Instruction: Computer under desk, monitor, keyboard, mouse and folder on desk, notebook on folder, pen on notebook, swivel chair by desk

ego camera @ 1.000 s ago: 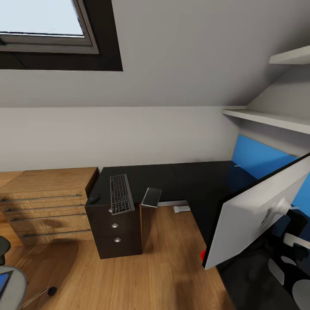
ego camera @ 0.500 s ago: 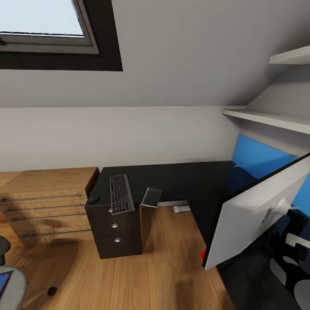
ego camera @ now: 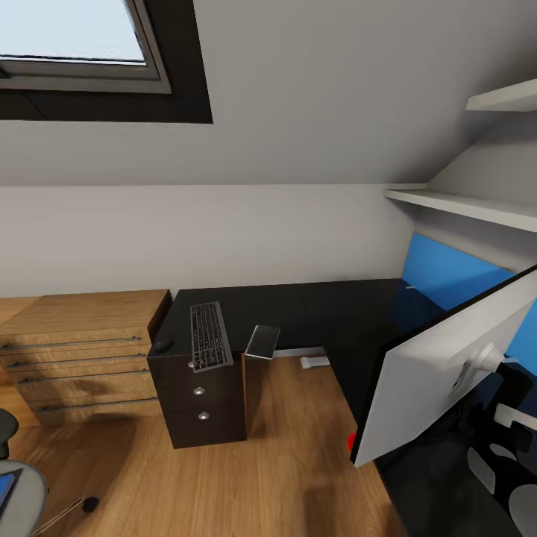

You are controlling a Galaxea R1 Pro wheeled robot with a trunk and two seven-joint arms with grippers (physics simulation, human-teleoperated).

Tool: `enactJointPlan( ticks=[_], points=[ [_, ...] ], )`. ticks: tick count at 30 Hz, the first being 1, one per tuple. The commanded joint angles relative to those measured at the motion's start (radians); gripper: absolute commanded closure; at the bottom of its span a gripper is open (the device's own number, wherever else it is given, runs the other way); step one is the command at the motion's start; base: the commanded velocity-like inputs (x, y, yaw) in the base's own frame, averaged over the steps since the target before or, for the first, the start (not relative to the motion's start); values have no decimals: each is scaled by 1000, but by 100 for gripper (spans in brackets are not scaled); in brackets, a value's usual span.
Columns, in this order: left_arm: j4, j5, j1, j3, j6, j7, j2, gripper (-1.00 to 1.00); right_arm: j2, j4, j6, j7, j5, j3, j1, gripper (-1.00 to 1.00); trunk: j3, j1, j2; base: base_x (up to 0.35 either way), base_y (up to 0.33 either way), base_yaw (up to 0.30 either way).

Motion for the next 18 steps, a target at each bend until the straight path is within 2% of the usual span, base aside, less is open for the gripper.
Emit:
enactJointPlan(
  ticks=[1, 18],
  points=[
    [-1, 11, -1, -6, -6, 5, 1, -100, 0, 0, -5, 2, -10, 7, -1, 100, -1, 0, -1, 0, 0, 0],
    [-1, 11, -1, -6, -6, 5, 2, -100, 1, 0, -5, 1, -9, 7, -1, 100, -1, 0, -1, 0, 0, 0]
  ],
)
